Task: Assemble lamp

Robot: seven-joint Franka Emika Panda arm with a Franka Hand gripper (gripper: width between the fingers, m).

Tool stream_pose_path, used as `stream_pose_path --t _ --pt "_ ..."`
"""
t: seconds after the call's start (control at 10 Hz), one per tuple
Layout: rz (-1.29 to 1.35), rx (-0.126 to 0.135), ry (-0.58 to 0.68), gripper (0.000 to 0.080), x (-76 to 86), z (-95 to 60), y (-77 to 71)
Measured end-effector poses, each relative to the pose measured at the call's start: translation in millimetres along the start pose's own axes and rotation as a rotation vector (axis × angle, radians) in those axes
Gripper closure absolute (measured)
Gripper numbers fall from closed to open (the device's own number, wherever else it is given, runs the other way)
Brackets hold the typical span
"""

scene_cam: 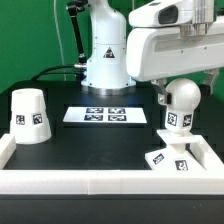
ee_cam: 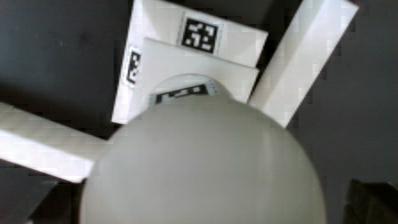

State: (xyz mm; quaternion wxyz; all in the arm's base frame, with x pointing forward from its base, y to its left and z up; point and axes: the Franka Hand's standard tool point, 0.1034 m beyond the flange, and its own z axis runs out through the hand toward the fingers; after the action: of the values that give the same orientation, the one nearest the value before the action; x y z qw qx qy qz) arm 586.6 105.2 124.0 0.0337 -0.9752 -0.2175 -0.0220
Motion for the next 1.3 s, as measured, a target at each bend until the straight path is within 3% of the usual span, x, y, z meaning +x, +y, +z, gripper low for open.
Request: stream_pose_path --t 0.3,0.4,0.9,1.3 --pt "-0.006 0.000 0.001 0.0101 -1.1 0.9 1.1" --pt "-0.014 0.000 0.002 0.0214 -1.4 0.7 2.3" --pt "0.003 0.000 0.003 0.0223 -1.8 0.6 4.6" --pt "0.372 0.017 -0.012 0.0222 -4.7 0.9 4.1"
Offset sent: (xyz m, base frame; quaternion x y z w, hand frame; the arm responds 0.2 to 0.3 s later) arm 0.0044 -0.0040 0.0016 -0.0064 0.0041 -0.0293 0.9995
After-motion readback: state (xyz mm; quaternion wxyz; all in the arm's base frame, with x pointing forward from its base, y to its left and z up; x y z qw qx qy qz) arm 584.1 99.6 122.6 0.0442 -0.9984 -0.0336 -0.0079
